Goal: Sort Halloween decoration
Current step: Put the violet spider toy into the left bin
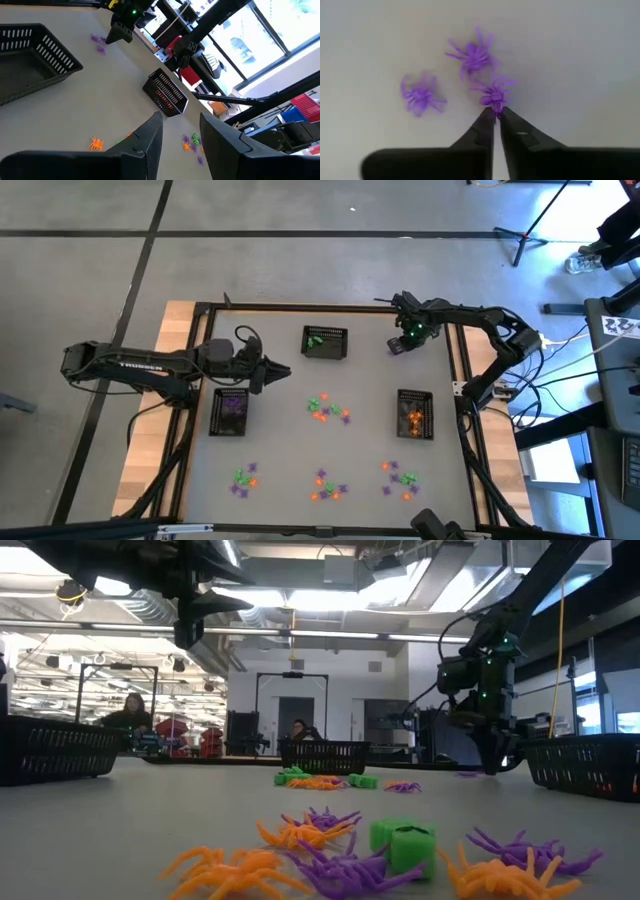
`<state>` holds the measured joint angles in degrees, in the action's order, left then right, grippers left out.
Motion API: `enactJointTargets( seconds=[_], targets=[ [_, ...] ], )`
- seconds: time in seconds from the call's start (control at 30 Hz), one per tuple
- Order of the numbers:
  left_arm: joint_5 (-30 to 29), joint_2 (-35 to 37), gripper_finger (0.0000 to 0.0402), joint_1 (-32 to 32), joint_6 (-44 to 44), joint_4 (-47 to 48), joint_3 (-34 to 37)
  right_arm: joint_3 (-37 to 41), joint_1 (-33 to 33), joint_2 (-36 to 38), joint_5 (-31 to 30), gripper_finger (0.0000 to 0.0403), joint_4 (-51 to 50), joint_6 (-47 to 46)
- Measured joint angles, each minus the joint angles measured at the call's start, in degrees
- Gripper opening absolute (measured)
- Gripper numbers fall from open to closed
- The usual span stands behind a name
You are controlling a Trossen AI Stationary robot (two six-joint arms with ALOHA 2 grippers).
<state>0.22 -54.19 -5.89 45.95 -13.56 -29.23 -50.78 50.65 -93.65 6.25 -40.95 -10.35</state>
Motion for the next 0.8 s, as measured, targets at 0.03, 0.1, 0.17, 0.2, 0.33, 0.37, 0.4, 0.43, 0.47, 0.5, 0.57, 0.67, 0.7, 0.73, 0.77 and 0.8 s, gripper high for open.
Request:
enactJointTargets(
  seconds=[0.03,0.1,0.17,0.2,0.33,0.37,0.4,0.43,0.47,0.5,0.57,0.67,0.7,0.73,0.77,0.8],
  targets=[
    [-0.1,0.0,0.0121,0.0,0.0,0.0,0.0,0.0,0.0,0.6,0.6,0.0007,0.1,0.0],
    [-0.5,0.0,0.0121,0.0,0.0,0.0,0.0,0.0,0.0,1.7,1.6,0.0006,0.1,0.1],
    [-1.0,0.0,0.0121,0.0,0.0,0.0,0.0,0.0,0.0,2.6,2.9,0.0008,0.1,0.1],
    [-1.2,0.0,0.0121,0.0,0.0,0.0,0.0,0.0,0.0,3.2,3.7,0.0007,-0.1,0.0],
    [-2.1,0.0,0.0121,0.0,0.0,0.0,0.0,-0.1,-0.1,6.0,7.5,0.0003,-0.9,-0.4],
    [-2.6,0.0,0.0121,0.0,0.0,0.0,0.0,-0.1,0.0,6.9,8.7,0.0004,-1.0,-0.8],
    [-3.2,0.0,0.0121,0.0,0.1,-0.1,0.0,-0.1,-0.1,7.9,9.9,0.0004,-1.0,-1.2],
    [-3.9,0.0,0.0121,0.0,0.2,-0.3,0.0,-0.1,0.0,9.0,11.5,0.0003,-1.0,-1.3],
    [-4.9,0.0,0.0121,0.0,0.5,-0.6,0.0,-0.1,0.0,10.2,13.3,0.0002,-1.0,-1.4],
    [-6.0,0.0,0.0121,0.0,1.1,-0.9,0.0,-0.1,-0.1,11.4,15.1,0.0002,-0.9,-1.7],
    [-8.5,-0.1,0.0121,0.0,2.7,-1.6,0.0,-0.2,-0.9,14.0,18.2,0.0002,-0.1,-3.5],
    [-10.9,-0.8,0.0121,-0.3,3.4,-3.0,0.0,-0.2,-3.7,17.7,20.4,0.0002,2.2,-6.2],
    [-11.3,-1.2,0.0121,-0.6,3.4,-3.2,0.0,-0.2,-5.2,18.9,20.7,0.0001,3.4,-7.3],
    [-11.5,-1.6,0.0121,-0.9,3.4,-3.2,0.0,-0.2,-6.7,19.9,20.9,0.0001,4.7,-8.2],
    [-11.5,-2.2,0.0121,-1.3,3.5,-3.2,0.0,-0.2,-8.3,20.6,20.9,0.0001,6.3,-9.4],
    [-11.6,-2.8,0.0121,-1.6,3.9,-3.4,0.0,-0.2,-10.1,21.3,20.7,0.0002,8.0,-10.8]
  ],
)
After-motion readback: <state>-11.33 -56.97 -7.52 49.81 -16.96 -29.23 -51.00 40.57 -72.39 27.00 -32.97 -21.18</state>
